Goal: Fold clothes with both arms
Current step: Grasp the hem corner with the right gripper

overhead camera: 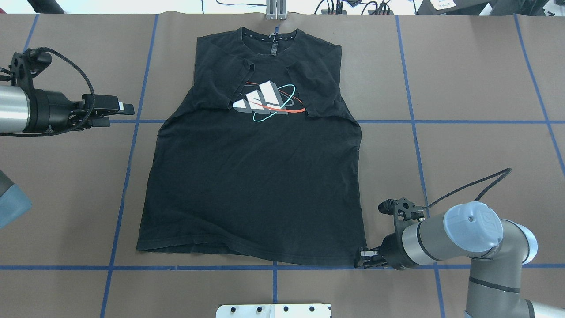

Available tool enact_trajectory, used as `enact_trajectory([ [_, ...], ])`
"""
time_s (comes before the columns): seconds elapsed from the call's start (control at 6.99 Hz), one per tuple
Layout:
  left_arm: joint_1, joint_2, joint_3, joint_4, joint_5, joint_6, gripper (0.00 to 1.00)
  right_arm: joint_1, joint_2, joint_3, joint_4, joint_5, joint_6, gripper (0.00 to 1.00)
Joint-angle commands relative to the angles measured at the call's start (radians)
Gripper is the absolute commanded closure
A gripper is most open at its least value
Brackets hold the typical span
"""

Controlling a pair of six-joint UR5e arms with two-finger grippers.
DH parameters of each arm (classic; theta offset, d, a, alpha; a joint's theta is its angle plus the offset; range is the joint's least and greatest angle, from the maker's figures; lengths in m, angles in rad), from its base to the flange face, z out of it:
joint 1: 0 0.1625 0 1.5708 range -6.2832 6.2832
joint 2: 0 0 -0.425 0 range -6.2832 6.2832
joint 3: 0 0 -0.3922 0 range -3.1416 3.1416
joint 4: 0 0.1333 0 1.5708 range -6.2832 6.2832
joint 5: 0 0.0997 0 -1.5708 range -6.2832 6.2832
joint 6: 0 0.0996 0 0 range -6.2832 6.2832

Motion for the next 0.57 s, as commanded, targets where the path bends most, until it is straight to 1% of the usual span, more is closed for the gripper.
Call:
enact_trajectory([
  [0.0,0.001,0.000,0.001,0.000,0.002,0.002,0.00,0.003,0.000,-0.002,0.000,0.000,0.000,0.76],
  [0.43,0.001,0.000,-0.002,0.000,0.004,0.002,0.00,0.003,0.000,-0.011,0.000,0.000,0.000,0.73],
])
